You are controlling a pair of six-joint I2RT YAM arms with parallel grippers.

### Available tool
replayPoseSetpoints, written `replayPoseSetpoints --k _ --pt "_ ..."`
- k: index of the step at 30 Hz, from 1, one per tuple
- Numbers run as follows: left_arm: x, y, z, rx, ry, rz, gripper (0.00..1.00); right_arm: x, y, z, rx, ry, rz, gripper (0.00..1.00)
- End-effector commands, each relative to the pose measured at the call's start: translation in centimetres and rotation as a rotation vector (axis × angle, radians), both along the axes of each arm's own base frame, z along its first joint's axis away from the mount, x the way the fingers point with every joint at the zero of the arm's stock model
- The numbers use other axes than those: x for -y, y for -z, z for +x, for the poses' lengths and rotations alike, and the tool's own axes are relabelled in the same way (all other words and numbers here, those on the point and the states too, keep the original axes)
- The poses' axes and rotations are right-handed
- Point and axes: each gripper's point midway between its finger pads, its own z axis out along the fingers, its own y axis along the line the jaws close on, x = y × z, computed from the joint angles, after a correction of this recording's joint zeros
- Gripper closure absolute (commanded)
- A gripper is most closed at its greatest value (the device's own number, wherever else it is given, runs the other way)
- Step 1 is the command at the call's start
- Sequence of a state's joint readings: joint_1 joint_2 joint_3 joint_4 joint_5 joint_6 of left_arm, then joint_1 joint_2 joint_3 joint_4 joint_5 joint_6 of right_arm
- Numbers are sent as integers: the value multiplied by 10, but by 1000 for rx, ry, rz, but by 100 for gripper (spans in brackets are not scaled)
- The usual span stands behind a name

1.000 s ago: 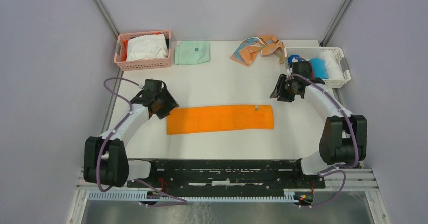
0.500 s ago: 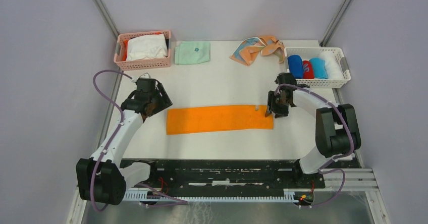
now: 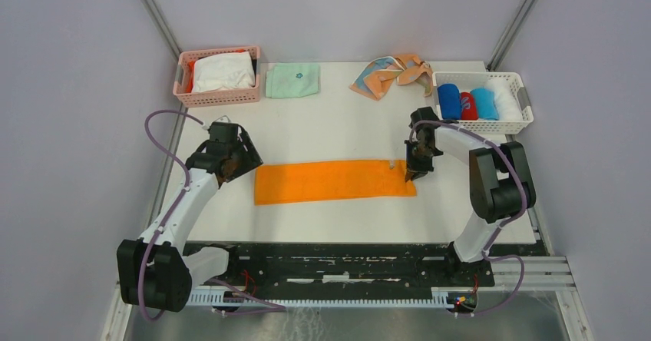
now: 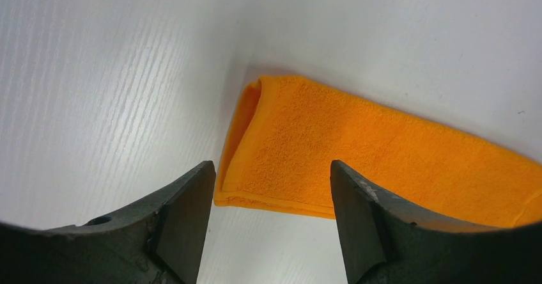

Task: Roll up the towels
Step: Fold the towel at the center of the board.

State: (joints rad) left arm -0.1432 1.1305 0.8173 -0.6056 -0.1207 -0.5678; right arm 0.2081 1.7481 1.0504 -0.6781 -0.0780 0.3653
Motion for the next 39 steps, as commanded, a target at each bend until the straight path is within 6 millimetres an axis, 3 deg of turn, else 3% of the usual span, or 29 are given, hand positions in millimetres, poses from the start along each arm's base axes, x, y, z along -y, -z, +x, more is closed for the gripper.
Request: replayPoseSetpoints --k 1,2,4,8,13,17,20,23,24,29,39 --pt "5 -5 0 10 62 -2 27 11 20 -17 -97 -10 -79 85" --pt "7 -4 0 9 72 -11 27 16 19 -18 -110 -9 -109 93" --pt "13 -3 -2 4 96 -31 27 30 15 -17 -120 -8 -187 99" --pt "23 0 -4 -12 142 -75 26 68 -9 -6 -78 57 -379 100" --pt "48 10 -9 -39 198 -190 26 120 -58 13 7 136 -656 100" --pt "75 16 -9 -37 239 -282 26 123 -85 28 88 133 -683 100" --pt "99 21 -10 -46 275 -351 26 100 -97 33 147 68 -608 100" --pt "121 29 -10 -57 287 -408 27 64 -105 31 181 -12 -471 100" --pt "131 34 -9 -61 298 -415 27 42 -110 29 208 -53 -400 100" --pt "135 64 -12 -131 266 -370 32 -29 -126 19 278 -173 -208 100" --pt "136 104 -29 -216 244 -338 64 -158 -130 -4 314 -387 -68 100"
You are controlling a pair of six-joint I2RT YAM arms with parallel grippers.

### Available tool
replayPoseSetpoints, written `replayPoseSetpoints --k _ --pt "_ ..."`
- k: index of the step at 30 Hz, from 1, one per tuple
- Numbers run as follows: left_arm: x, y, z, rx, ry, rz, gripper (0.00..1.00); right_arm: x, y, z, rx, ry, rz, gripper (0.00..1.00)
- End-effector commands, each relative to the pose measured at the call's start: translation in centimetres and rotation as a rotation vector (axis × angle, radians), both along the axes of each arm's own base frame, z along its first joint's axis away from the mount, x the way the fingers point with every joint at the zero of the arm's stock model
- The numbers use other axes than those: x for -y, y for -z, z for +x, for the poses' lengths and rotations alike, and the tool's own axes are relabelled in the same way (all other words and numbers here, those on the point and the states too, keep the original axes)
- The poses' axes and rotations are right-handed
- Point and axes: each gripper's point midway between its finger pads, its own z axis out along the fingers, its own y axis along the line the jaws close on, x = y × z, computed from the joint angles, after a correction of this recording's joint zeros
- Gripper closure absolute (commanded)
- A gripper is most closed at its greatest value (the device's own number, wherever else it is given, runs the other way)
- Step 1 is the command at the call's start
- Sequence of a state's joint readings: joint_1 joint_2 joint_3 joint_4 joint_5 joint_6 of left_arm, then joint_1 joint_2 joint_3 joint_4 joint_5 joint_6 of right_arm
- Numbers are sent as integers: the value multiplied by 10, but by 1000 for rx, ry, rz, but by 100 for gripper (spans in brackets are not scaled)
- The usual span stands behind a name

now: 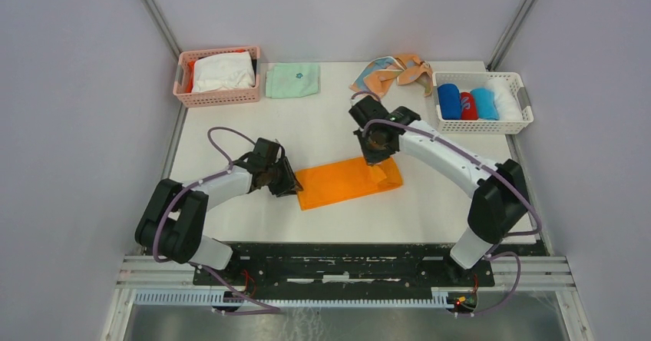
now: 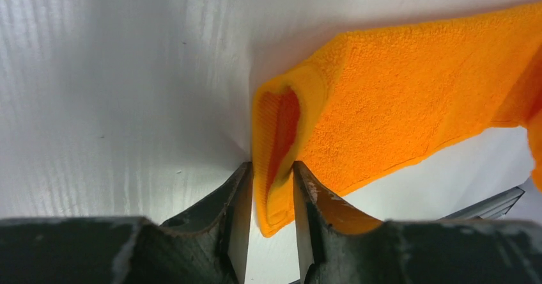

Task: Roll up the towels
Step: Fold the towel at the center of the board.

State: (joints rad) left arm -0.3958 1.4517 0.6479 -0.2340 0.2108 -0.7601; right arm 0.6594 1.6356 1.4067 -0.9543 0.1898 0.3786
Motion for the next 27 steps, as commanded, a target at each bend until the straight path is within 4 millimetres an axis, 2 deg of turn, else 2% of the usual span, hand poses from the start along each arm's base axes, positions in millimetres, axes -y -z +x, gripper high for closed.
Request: replayPoseSetpoints --k 1,5,10,16,27 --pt "3 11 1 3 -32 0 66 -61 -6 -2 15 -52 86 100" --pt "10 14 -2 3 -30 -14 74 -103 -3 -9 24 -90 100 100" --pt "14 14 -1 8 -22 -12 79 -140 2 -17 21 -130 107 100" --pt "15 12 -2 17 -23 -15 81 -165 7 -26 -2 -184 107 99" --pt "10 8 -4 32 -42 -8 82 -187 33 -34 -72 -208 146 94"
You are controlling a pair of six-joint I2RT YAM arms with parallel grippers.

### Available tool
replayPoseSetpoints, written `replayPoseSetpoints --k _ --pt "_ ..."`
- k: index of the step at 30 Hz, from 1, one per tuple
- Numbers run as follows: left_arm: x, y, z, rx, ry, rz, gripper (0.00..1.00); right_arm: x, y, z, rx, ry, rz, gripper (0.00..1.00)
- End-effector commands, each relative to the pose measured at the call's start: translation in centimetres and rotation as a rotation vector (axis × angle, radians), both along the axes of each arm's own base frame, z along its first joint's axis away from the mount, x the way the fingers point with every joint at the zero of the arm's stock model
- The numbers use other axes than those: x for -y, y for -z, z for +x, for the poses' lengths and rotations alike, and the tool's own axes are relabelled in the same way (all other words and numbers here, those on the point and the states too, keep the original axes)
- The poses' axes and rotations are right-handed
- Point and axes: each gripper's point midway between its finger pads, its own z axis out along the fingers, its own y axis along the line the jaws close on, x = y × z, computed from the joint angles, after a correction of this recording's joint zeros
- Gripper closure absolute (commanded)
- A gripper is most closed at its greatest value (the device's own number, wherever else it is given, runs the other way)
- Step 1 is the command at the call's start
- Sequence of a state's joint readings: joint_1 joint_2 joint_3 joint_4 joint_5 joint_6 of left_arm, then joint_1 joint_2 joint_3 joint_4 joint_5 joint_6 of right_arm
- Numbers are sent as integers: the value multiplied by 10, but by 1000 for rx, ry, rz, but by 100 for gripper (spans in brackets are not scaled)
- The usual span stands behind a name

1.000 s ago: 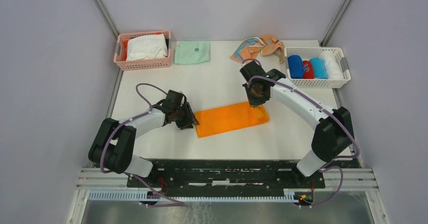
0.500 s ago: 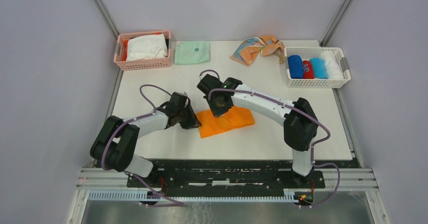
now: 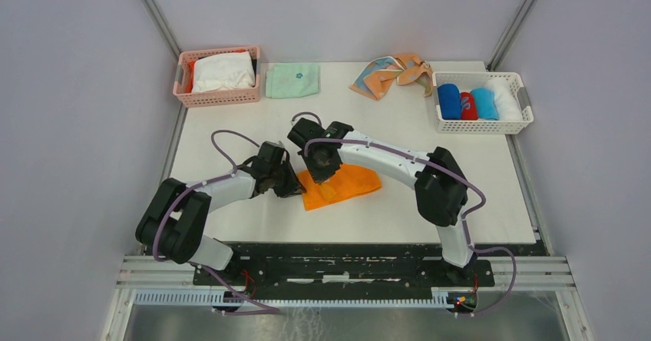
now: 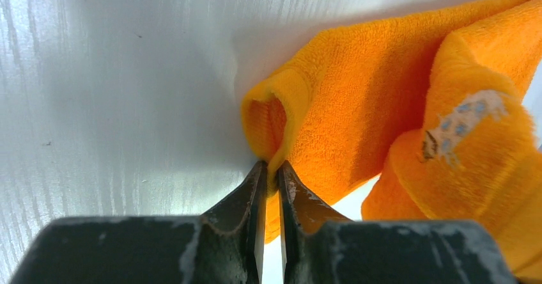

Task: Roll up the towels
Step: Fold the towel at the center of the board.

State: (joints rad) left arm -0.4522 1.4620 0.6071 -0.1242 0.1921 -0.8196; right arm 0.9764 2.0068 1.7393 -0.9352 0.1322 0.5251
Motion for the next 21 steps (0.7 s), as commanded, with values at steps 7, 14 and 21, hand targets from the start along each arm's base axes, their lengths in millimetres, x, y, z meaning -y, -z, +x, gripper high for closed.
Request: replayPoseSetpoints --k 7,14,21 --pt "-6 6 -7 -10 -47 13 82 -41 13 6 -23 7 130 88" --pt "-11 5 -8 -1 -72 23 82 -48 28 -1 -76 0 144 77" --pt "-25 -5 -8 35 -126 67 75 -37 -6 -18 -74 -66 213 58"
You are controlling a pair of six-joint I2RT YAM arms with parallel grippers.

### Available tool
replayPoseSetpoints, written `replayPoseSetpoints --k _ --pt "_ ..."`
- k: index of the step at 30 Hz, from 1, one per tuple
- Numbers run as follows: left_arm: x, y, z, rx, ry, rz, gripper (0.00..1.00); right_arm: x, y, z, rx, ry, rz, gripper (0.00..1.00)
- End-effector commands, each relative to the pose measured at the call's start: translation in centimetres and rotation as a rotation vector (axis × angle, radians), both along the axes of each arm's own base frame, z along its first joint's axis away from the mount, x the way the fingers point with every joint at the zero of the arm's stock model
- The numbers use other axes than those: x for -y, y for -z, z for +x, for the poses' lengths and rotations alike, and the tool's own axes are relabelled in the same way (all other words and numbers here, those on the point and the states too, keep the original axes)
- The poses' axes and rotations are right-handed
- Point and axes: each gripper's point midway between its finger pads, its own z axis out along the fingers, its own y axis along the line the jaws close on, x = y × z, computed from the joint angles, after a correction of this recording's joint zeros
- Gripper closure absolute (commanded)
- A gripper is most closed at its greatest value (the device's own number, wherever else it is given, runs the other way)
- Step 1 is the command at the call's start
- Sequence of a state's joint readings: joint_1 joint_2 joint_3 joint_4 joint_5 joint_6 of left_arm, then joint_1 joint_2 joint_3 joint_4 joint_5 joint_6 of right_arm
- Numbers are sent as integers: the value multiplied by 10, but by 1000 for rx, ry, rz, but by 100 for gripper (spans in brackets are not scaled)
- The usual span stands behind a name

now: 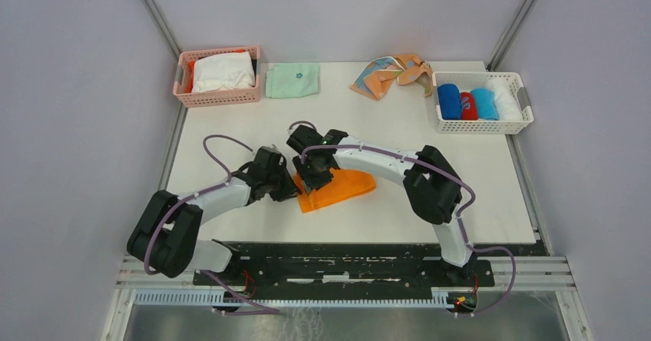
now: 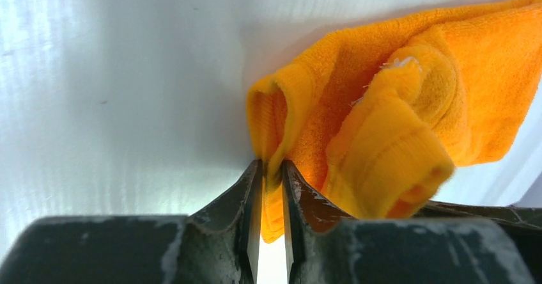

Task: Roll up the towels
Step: Fold the towel at the center of the board.

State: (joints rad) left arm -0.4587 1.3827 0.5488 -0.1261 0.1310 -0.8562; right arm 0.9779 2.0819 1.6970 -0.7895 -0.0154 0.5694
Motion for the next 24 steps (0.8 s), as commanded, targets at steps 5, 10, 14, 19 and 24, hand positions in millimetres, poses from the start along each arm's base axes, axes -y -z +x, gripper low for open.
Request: replayPoseSetpoints --k 5,10,14,19,24 --pt "-24 -17 -5 37 -95 69 66 32 -66 -1 90 -3 146 52" --pt "-43 -41 -7 101 -145 126 51 68 -73 11 79 68 305 52" --pt "-47 -70 -3 163 -150 126 46 93 -73 23 82 138 418 53" --pt "-13 -109 2 234 -80 21 46 103 -65 32 72 177 533 55" --pt "24 -107 8 241 8 -79 52 113 -40 39 37 232 562 58"
